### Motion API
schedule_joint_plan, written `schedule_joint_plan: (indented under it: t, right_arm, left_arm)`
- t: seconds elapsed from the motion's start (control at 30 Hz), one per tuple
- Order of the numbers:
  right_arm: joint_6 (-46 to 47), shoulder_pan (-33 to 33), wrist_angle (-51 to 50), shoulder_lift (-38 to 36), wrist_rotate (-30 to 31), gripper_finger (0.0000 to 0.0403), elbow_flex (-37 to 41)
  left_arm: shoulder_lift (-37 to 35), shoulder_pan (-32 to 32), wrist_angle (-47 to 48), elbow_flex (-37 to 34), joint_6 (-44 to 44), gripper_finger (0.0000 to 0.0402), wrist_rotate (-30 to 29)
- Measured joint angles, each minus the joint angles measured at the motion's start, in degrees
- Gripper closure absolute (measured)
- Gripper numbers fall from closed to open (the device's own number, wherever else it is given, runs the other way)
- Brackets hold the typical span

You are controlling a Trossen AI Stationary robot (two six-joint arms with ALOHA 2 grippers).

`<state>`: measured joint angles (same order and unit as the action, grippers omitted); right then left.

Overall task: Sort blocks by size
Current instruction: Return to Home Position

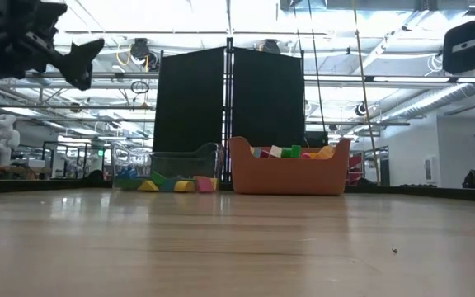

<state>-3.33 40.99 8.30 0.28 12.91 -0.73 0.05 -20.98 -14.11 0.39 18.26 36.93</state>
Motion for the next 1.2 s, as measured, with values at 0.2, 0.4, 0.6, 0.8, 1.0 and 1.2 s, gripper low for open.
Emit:
schedule_joint_plan:
  t: [0.2,0.4,0.6,0.8,1.0,1.2]
  right_arm:
    - [-0.37,0.00,-2.05,0.08,0.29,0.0396,-0.08]
    - [-0.51,0.00,-2.52,0.09,0.41,0.0396,-0.09]
    - [-0.56,0.00,-4.98,0.08,0.58,0.0396,-0.13]
    - [-0.54,0.00,-5.01,0.18,0.61,0.0396,-0.13]
    - [-0.40,0.00,-5.05,0.26,0.57,0.0396,-0.13]
    - [-0.37,0.00,-5.09,0.26,0.55,0.0396,-0.13]
  left_arm:
    - [0.01,0.16,4.92,-0.01,-1.24,0.0085,-7.19]
    - [0.02,0.12,9.27,-0.03,-1.07,0.0085,-23.99]
    - [0.02,0.12,10.82,-0.05,-3.80,0.0085,-26.91]
    - [0.02,0.14,10.80,-0.05,-3.76,0.0085,-26.93]
    - [0.02,0.14,10.79,-0.08,-3.73,0.0085,-26.93]
    - [0.02,0.12,10.80,-0.08,-3.69,0.0085,-26.93]
